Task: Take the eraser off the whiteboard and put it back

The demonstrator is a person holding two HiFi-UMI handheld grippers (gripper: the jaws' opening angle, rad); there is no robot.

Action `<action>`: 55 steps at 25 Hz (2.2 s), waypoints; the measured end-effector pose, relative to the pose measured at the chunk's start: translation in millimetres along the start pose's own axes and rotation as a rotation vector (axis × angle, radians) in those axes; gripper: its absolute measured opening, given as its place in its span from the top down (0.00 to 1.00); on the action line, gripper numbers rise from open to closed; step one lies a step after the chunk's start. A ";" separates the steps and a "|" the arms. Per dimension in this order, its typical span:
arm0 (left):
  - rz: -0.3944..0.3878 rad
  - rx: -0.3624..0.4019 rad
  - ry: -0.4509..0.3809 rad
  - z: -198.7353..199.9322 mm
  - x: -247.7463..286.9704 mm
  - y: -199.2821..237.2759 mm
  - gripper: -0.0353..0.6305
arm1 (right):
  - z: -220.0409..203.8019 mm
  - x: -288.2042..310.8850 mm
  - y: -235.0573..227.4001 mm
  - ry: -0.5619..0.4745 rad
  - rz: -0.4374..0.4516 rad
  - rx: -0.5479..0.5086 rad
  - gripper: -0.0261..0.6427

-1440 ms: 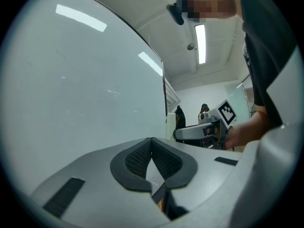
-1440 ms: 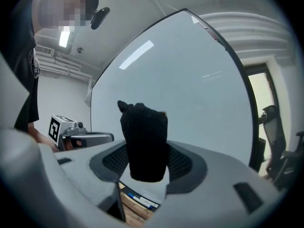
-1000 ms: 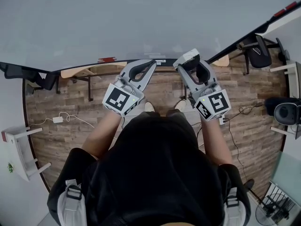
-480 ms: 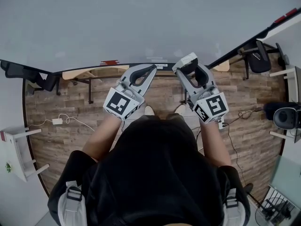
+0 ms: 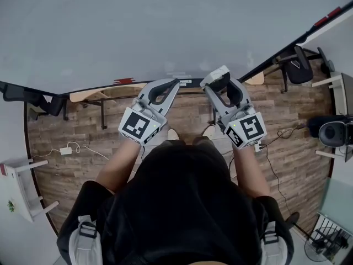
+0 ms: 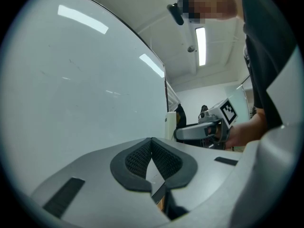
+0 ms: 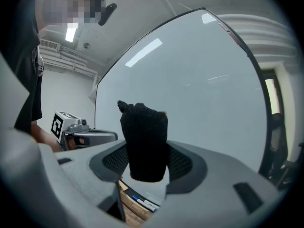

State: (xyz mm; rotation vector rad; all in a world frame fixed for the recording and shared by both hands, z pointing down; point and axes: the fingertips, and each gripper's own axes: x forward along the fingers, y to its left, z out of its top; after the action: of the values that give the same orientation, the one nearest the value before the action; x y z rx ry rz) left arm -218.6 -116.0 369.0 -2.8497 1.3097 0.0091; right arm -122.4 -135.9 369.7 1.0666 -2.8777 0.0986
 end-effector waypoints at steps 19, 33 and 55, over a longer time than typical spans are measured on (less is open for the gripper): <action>-0.139 0.003 -0.012 56.7 58.3 -21.7 0.95 | 46.1 -30.0 -54.4 0.055 -0.206 -0.093 0.63; -0.184 0.034 -0.039 99.9 116.5 -44.9 0.95 | 102.1 -60.9 -129.8 0.026 -0.391 -0.174 0.63; -0.190 0.041 -0.061 111.7 184.3 -68.5 0.95 | 120.5 -55.9 -200.7 -0.017 -0.440 -0.171 0.63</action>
State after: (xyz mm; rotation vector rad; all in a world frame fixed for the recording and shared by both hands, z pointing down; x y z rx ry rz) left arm -47.0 -210.4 256.1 -2.9007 1.0125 0.0673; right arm 45.5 -261.7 251.9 1.6290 -2.5316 -0.1778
